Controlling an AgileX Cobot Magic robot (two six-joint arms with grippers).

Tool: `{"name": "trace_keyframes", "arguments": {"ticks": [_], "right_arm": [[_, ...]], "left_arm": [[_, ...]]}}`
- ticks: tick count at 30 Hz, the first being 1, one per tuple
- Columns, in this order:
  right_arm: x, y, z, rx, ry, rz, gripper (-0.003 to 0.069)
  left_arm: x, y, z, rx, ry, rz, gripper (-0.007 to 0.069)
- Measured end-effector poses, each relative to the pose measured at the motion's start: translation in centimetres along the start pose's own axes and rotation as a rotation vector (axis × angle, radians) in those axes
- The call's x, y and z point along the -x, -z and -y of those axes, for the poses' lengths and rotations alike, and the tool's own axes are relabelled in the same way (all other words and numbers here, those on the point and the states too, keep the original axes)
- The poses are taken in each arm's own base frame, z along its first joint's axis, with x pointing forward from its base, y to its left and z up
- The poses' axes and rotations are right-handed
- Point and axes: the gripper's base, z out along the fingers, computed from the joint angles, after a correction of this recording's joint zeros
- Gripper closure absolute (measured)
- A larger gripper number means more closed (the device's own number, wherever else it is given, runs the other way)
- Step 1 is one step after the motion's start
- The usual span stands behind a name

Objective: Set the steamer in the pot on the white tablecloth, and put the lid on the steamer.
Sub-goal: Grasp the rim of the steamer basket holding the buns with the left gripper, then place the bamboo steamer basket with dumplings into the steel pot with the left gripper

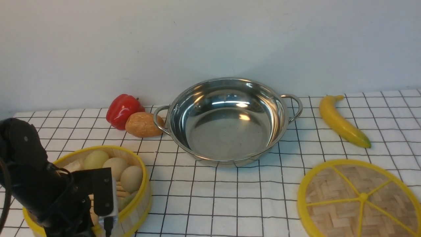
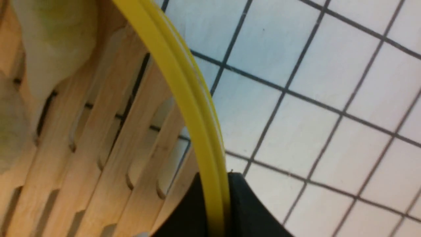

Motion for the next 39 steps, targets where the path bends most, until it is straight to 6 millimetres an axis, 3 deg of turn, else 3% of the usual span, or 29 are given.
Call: {"name": "trace_keyframes", "arguments": {"ticks": [8,10,21,29,39], "right_arm": [[0.0,0.0,0.0,0.000,0.000,0.000,0.0417],[0.0,0.0,0.0,0.000,0.000,0.000,0.0417],[0.0,0.0,0.0,0.000,0.000,0.000,0.0417],[0.0,0.0,0.0,0.000,0.000,0.000,0.0417],[0.0,0.0,0.0,0.000,0.000,0.000,0.0417]], "left_arm": [[0.4,3.2,-0.7,-0.028,-0.003,-0.048,0.0592],[1.0,4.7,-1.5,0.025,-0.011,-0.025,0.0592],[3.1,8.9,-2.9,0.142,-0.055,0.112,0.0592],[7.6,11.9,-2.8,0.232,-0.211,0.177,0.0592],[14.3,10.7,-3.7,0.203,-0.381,0.187,0.0592]]}}
